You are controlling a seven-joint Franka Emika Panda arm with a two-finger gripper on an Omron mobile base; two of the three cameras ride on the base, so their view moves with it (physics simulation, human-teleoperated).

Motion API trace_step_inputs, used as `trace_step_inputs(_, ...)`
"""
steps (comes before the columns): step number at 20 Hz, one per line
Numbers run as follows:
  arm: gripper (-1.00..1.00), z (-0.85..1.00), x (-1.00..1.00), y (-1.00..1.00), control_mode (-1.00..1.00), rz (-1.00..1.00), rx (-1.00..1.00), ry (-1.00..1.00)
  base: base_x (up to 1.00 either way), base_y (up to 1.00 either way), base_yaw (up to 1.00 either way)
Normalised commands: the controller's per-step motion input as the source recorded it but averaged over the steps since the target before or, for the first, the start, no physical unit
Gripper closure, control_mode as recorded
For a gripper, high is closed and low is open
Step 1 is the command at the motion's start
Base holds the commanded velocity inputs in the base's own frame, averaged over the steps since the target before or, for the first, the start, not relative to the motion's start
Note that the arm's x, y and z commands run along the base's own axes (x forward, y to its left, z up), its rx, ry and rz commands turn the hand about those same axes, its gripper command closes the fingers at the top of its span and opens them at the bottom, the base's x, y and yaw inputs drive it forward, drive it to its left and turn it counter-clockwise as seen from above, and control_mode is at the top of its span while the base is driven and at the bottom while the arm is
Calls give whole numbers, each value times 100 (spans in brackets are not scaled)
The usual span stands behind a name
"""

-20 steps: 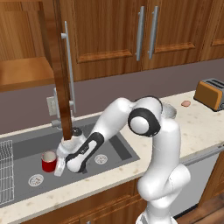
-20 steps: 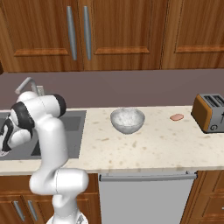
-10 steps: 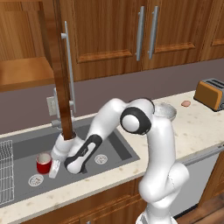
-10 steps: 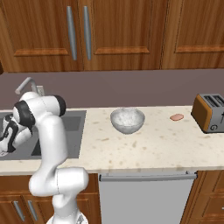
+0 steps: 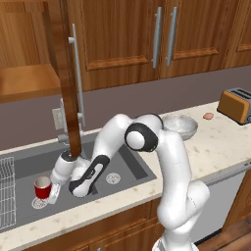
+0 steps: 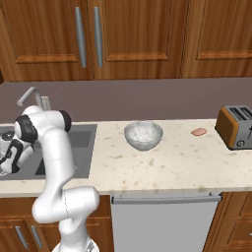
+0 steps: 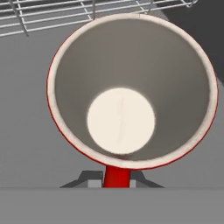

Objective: Pick the mug and place it in the sink. Pick the bowl and place it in the open cabinet and then close the cabinet.

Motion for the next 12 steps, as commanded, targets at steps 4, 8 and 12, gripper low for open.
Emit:
trace_step_inputs(4, 100, -23, 14, 28, -100, 0, 0, 0, 0, 0, 0)
trace_step_inputs(8, 100, -6, 27, 5, -100, 0, 0, 0, 0, 0, 0)
trace_step_inputs(12, 100, 0, 37, 0, -100, 0, 0, 0, 0, 0, 0)
